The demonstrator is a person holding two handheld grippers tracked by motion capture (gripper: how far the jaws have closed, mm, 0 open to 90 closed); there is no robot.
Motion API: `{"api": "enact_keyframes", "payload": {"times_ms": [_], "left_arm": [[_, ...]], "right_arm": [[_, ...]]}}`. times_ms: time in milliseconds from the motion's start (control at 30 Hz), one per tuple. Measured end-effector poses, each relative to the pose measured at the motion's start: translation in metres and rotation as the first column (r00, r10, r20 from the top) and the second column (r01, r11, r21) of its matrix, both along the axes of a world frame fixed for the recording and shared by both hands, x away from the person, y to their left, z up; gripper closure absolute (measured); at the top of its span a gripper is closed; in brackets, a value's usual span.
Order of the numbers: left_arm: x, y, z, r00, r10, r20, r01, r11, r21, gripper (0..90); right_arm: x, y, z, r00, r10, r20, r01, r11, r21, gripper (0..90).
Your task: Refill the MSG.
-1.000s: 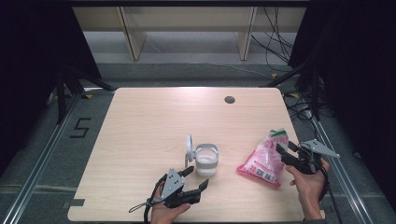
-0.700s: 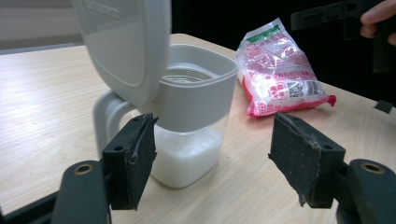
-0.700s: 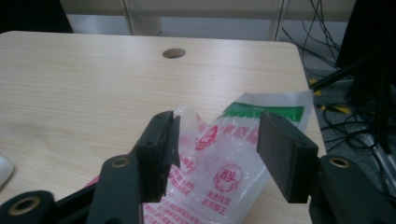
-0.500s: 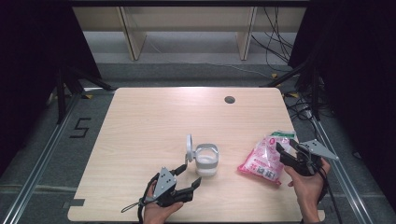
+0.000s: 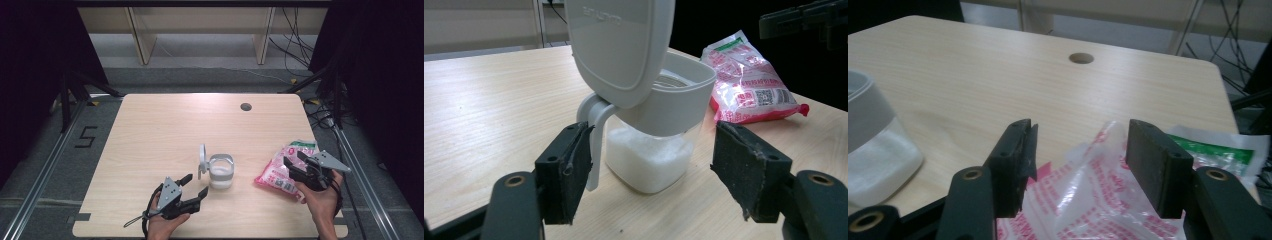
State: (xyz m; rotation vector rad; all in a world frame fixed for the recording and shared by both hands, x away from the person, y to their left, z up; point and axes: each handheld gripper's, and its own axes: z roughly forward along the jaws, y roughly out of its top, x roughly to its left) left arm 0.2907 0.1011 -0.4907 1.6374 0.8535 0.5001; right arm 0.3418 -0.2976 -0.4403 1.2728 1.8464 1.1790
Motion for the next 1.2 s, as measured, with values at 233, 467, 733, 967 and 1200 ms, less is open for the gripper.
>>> {"api": "enact_keyframes", "payload": {"times_ms": [233, 467, 733, 967, 1200], "left_arm": [[0.004, 0.005, -0.002, 0.9999, 0.017, -0.002, -0.017, 0.9999, -0.002, 31.6], [0.010, 0.009, 0.001, 0.9998, 0.021, 0.003, -0.021, 0.9998, 0.003, 33.1], [0.017, 0.014, 0.001, 0.9990, 0.044, -0.010, -0.044, 0.9990, 0.003, 36.6], [0.025, 0.016, 0.008, 0.9990, 0.045, -0.002, -0.045, 0.9988, 0.019, 45.1], [0.030, 0.016, 0.010, 0.9983, 0.040, 0.042, -0.042, 0.9981, 0.046, 65.8]], "right_arm": [[-0.001, 0.013, -0.004, 0.9956, 0.090, -0.023, -0.091, 0.9958, -0.011, 42.4], [-0.008, 0.027, -0.008, 0.9895, 0.122, -0.077, -0.122, 0.9925, 0.005, 41.3], [-0.010, 0.037, -0.015, 0.9810, 0.174, -0.086, -0.173, 0.9848, 0.009, 41.0], [-0.011, 0.036, -0.019, 0.9762, 0.199, -0.086, -0.200, 0.9798, 0.000, 41.0], [-0.014, 0.038, -0.021, 0.9731, 0.212, -0.089, -0.213, 0.9770, 0.002, 41.0]]}}
